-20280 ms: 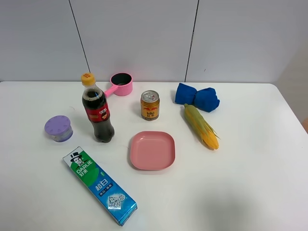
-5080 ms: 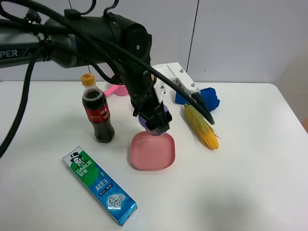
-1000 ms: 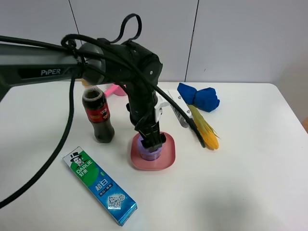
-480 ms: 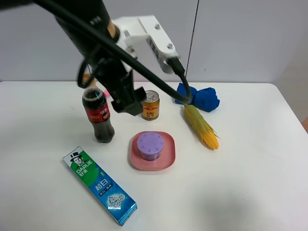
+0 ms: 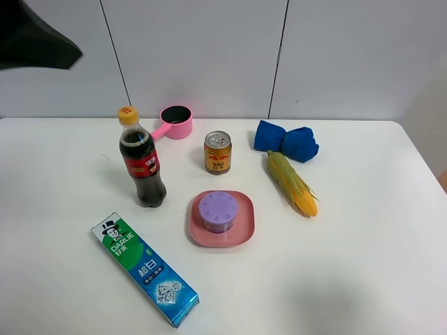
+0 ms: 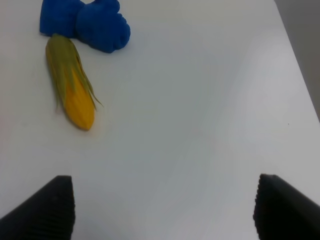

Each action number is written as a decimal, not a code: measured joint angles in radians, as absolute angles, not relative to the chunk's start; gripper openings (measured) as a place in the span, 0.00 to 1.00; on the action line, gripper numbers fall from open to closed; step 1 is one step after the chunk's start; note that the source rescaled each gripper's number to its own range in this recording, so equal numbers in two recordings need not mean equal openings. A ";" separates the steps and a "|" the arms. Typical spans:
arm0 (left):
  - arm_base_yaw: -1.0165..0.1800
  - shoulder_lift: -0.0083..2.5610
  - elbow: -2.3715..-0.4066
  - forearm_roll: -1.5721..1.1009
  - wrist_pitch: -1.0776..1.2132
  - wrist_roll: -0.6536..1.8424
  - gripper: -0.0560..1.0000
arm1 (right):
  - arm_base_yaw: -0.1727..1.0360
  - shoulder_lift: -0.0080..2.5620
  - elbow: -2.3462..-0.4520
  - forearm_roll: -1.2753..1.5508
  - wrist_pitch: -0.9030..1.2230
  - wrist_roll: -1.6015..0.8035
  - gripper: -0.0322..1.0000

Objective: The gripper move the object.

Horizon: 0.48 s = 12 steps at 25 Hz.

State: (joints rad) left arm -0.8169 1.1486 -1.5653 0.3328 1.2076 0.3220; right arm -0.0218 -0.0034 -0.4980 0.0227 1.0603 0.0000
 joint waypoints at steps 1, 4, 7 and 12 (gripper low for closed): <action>-0.817 1.109 -1.565 0.331 1.208 0.321 0.81 | -0.022 -0.003 -0.498 0.023 1.060 0.000 1.00; -0.817 0.998 -1.565 0.310 1.208 0.305 0.81 | -0.022 -0.003 -0.498 0.023 1.060 0.000 1.00; -0.817 0.900 -1.566 0.278 1.209 0.292 0.81 | -0.022 -0.003 -0.498 0.023 1.060 0.000 1.00; -0.817 0.778 -1.567 0.271 1.211 0.301 0.81 | -0.022 -0.003 -0.498 0.023 1.060 0.000 1.00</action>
State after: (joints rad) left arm -0.8169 0.7782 -1.5669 0.2711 1.2114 0.3015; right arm -0.0218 -0.0034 -0.4980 0.0227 1.0603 0.0000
